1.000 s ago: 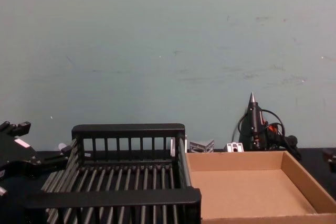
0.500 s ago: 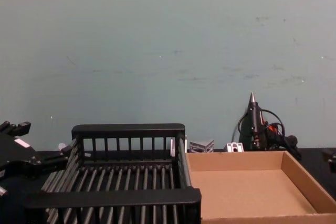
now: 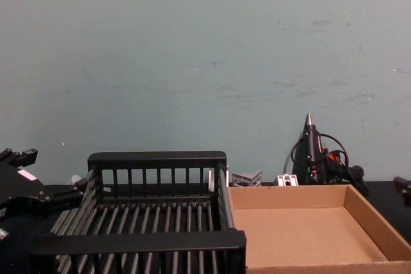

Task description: Pick up the white tape and place it into the black box , Pick up the silver tape and place it into the brown box.

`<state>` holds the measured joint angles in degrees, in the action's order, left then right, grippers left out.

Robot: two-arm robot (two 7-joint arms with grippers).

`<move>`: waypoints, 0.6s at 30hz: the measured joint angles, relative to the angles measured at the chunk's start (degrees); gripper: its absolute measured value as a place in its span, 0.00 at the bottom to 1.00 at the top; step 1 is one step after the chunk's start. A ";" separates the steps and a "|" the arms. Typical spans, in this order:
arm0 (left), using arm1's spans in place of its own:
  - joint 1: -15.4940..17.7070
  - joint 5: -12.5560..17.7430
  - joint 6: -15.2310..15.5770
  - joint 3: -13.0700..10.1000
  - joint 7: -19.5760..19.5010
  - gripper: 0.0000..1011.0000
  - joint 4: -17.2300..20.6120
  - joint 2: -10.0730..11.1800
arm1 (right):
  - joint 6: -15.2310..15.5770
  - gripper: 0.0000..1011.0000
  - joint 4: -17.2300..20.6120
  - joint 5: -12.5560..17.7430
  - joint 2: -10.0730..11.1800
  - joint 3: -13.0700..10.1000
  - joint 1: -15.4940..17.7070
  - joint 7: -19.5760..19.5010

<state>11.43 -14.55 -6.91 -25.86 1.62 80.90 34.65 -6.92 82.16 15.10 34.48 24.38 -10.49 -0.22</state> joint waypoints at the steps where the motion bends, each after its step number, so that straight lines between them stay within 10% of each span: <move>1: 0.00 0.00 0.00 0.00 0.00 0.99 0.00 0.00 | 0.01 0.99 0.33 0.09 0.06 -0.18 0.20 0.18; 18: 0.00 0.00 0.00 0.00 0.00 0.99 0.00 0.00 | 4.83 0.99 12.44 5.61 2.68 -5.51 8.92 3.69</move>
<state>11.43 -14.55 -6.91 -25.86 1.62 80.90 34.65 -2.09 94.60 20.72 37.16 18.87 -1.57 3.47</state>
